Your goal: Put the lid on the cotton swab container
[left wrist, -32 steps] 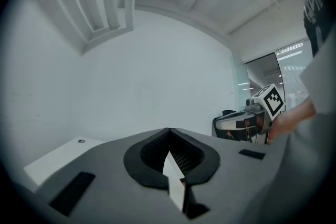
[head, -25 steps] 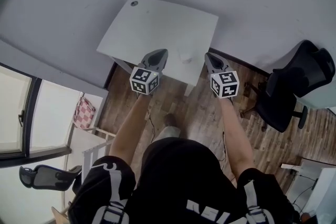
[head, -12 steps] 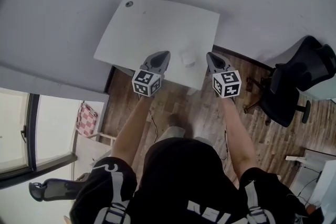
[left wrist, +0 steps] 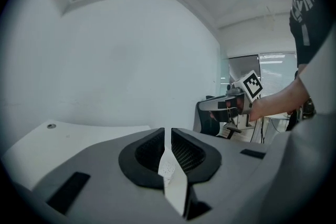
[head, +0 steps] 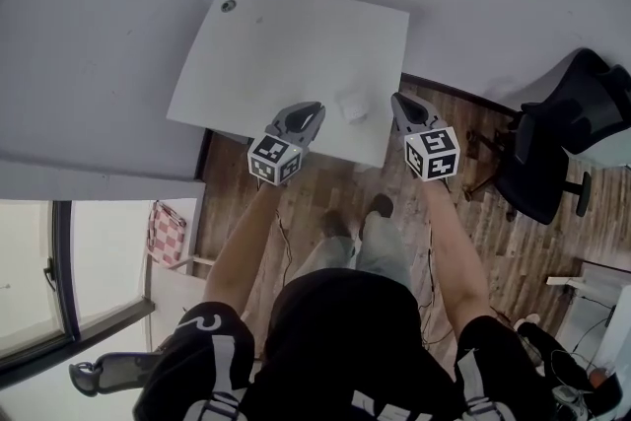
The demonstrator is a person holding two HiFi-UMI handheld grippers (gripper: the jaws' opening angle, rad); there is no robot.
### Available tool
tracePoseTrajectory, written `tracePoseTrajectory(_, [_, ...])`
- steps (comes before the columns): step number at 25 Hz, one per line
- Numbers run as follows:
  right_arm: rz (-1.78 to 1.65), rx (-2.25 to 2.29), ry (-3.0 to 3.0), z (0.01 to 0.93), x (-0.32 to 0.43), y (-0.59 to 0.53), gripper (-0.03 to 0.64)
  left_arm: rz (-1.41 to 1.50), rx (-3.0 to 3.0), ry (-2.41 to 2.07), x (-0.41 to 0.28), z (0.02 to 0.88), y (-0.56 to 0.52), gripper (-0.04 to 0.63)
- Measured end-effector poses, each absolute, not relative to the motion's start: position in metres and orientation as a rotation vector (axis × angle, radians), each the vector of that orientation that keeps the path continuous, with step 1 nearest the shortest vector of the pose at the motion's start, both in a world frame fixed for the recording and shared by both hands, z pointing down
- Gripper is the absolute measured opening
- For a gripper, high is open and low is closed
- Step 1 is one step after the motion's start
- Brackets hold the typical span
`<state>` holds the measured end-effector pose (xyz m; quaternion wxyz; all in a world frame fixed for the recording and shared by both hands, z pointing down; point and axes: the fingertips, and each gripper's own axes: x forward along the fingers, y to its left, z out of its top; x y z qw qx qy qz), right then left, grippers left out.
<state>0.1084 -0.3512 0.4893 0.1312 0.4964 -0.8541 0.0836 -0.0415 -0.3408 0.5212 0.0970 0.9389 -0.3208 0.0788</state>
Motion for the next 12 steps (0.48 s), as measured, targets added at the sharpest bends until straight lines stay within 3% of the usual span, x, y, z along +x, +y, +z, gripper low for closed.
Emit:
tracePoseTrajectory(4, [0.227, 1.428, -2.485, 0.5, 0.113, -0.358, 0.014, 0.278, 2.78, -0.849, -0.027, 0.551, -0.34, 0.129])
tracePoseTrajectory(12, [0.214, 1.365, -2.506, 0.523, 0.111, -0.366, 0.014, 0.33, 2.77, -0.723, -0.004, 0.608, -0.34, 0.229])
